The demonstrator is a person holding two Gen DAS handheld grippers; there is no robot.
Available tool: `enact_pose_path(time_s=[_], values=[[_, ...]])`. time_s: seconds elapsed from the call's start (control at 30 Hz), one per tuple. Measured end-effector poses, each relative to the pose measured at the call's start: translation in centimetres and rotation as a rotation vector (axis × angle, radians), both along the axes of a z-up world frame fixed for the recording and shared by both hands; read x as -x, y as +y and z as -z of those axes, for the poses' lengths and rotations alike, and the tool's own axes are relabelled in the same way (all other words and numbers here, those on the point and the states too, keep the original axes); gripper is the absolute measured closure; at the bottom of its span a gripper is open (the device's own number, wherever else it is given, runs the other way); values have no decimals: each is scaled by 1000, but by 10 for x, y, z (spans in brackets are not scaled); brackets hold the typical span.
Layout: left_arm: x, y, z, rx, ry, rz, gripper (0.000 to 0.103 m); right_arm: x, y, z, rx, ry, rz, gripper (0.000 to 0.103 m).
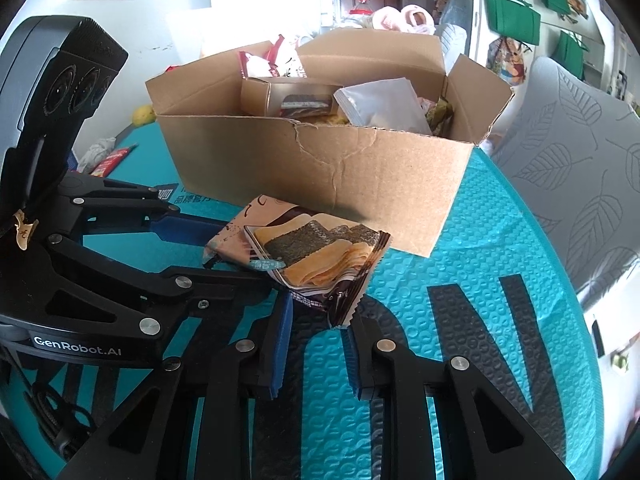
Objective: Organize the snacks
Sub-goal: 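Lift the seaweed pack with both tools and carry it toward the box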
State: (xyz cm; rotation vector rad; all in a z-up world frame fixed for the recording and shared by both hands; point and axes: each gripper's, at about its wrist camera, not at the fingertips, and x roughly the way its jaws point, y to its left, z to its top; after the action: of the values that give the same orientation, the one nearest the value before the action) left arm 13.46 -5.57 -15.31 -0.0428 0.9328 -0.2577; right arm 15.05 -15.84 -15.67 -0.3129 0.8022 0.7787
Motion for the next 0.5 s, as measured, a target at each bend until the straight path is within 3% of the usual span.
enact_pose_path(time_s=[0.5], values=[[34, -3, -55, -25, -122, -3, 60, 30, -8, -41, -41, -95, 0, 79]])
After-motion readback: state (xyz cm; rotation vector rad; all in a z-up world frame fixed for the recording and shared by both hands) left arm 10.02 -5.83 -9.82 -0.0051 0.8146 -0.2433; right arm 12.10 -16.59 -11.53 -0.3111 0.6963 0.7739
